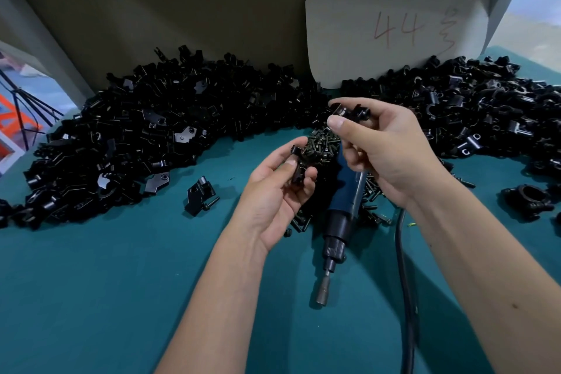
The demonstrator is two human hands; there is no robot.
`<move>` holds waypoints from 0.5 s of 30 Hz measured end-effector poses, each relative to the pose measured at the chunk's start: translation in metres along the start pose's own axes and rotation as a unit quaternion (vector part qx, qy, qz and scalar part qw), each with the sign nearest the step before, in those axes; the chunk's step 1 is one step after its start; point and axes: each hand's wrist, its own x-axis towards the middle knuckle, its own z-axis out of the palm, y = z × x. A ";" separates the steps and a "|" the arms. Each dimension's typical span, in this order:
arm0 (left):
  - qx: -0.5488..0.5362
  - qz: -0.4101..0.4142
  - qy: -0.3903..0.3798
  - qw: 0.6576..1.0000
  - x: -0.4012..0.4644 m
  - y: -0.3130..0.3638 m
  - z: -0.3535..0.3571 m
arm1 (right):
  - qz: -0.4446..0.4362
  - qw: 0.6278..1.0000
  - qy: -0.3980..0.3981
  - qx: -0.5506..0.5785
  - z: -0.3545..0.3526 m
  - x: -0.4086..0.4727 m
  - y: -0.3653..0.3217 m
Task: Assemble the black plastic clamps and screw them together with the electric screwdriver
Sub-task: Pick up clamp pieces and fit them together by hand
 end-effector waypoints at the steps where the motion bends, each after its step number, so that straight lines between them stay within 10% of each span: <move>1: -0.016 -0.001 -0.003 1.000 -0.001 0.001 0.000 | 0.000 1.000 -0.005 0.009 0.001 0.000 0.000; 15: -0.249 -0.091 -0.028 0.964 -0.010 0.012 -0.002 | -0.014 1.000 -0.005 0.014 -0.002 0.001 -0.001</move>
